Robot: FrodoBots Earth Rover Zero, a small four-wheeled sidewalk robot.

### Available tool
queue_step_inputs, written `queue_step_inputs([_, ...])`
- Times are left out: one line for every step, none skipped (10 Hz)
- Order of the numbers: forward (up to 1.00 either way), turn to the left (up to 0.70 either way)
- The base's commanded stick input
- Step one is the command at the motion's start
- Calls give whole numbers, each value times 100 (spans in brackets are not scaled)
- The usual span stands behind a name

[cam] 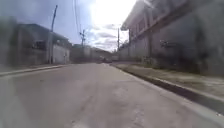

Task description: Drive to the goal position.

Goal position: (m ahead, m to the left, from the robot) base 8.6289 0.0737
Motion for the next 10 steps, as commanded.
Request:
queue_step_inputs([100, -3])
queue_step_inputs([100, -3])
queue_step_inputs([100, -3])
queue_step_inputs([100, -3])
queue_step_inputs([100, -3])
queue_step_inputs([100, -3])
queue_step_inputs([100, -4])
queue_step_inputs([100, -4])
queue_step_inputs([100, -4])
queue_step_inputs([100, -3])
